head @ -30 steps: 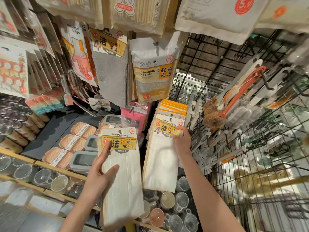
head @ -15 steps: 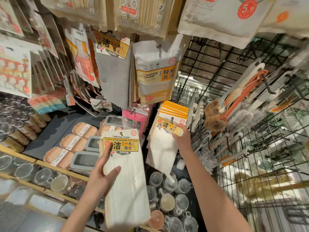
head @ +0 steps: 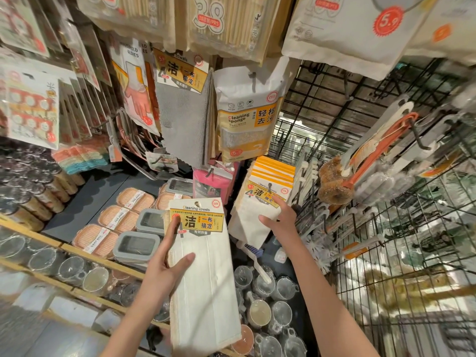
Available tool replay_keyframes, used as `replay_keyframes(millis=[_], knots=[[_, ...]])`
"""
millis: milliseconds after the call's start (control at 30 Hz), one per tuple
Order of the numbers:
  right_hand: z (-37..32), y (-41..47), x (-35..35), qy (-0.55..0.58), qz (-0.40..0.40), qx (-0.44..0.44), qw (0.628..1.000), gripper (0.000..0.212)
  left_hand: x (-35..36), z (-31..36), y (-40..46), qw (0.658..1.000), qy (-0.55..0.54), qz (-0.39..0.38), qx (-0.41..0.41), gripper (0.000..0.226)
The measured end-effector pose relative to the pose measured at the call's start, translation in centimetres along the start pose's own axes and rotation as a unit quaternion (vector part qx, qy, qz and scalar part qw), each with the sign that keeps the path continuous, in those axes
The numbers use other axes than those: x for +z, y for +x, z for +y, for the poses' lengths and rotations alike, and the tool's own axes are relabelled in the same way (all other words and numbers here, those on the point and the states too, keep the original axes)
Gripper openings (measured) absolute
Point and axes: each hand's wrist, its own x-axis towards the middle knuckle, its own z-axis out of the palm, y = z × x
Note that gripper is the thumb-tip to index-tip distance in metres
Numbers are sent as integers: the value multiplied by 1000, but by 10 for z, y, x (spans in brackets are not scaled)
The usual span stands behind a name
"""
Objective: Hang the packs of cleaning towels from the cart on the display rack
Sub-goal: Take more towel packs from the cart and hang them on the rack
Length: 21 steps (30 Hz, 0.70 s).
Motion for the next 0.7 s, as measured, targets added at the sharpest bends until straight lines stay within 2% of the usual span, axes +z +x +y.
replay_keyframes(millis=[100,200,300,367,700], knots=[[-22,-25,12,37,-28,-37,998,62,3,3,0,1000,3,3,1,86],[-46,-51,27,73,-97,-27,992,70,7,4,1,1000,-18,4,-8,91],[-54,-69,42,128,-140,-37,981,63,10,6,0,1000,-27,4,-8,92],[-53,-77,48,136,-134,-53,980,56,11,7,-1,1000,-26,7,-10,91],[-48,-93,60,115,-73,-66,988,55,13,4,0,999,8,33,-12,89]])
